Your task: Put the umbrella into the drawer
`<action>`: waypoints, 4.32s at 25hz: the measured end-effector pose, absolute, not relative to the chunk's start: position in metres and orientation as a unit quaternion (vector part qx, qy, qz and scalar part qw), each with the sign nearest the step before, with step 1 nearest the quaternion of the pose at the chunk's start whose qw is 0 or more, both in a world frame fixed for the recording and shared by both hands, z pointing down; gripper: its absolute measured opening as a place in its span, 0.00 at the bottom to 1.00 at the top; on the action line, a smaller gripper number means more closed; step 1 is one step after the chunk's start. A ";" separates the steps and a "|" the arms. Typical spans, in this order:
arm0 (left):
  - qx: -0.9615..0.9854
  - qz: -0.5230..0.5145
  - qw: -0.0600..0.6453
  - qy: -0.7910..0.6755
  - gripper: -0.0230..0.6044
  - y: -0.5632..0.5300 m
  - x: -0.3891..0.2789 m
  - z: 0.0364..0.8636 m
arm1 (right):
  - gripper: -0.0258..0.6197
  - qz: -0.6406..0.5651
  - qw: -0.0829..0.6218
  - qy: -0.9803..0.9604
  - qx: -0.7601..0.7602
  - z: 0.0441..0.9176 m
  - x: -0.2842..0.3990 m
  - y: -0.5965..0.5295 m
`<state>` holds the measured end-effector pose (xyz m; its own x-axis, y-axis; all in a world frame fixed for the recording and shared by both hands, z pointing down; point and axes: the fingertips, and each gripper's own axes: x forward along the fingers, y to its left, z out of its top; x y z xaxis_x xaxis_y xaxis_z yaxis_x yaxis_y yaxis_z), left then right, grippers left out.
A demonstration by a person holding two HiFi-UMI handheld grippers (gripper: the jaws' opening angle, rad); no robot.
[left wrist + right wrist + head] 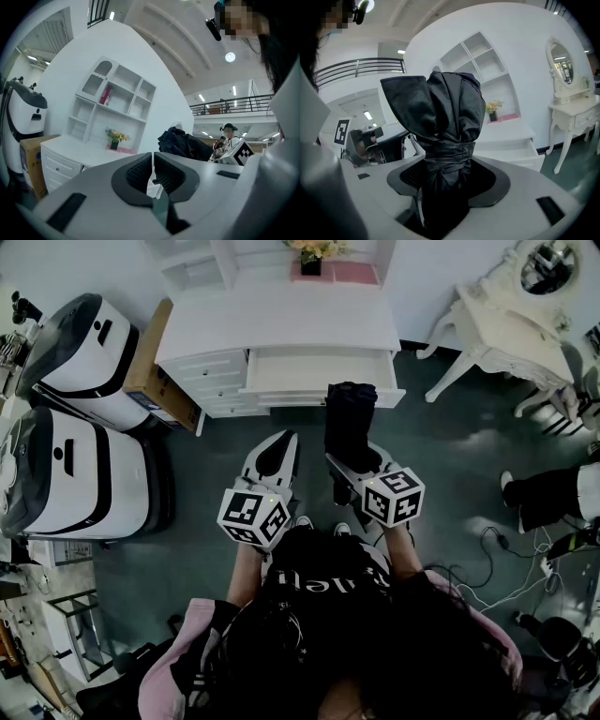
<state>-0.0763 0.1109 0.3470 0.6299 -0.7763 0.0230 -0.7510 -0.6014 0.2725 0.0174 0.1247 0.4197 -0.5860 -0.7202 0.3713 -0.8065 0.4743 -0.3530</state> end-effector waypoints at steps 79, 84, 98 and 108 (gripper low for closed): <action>0.803 0.003 0.173 -0.570 0.08 -0.222 0.016 0.407 | 0.48 0.300 0.261 -0.873 0.283 0.554 0.123 -0.225; 0.804 0.009 0.178 -0.567 0.08 -0.240 -0.009 0.414 | 0.48 0.288 0.309 -0.866 0.267 0.580 0.101 -0.236; 0.814 0.010 0.185 -0.550 0.08 -0.287 -0.050 0.423 | 0.48 0.245 0.480 -0.822 0.186 0.679 0.074 -0.267; 0.815 0.024 0.202 -0.543 0.08 -0.309 -0.056 0.440 | 0.48 0.279 0.533 -0.774 0.195 0.749 0.093 -0.284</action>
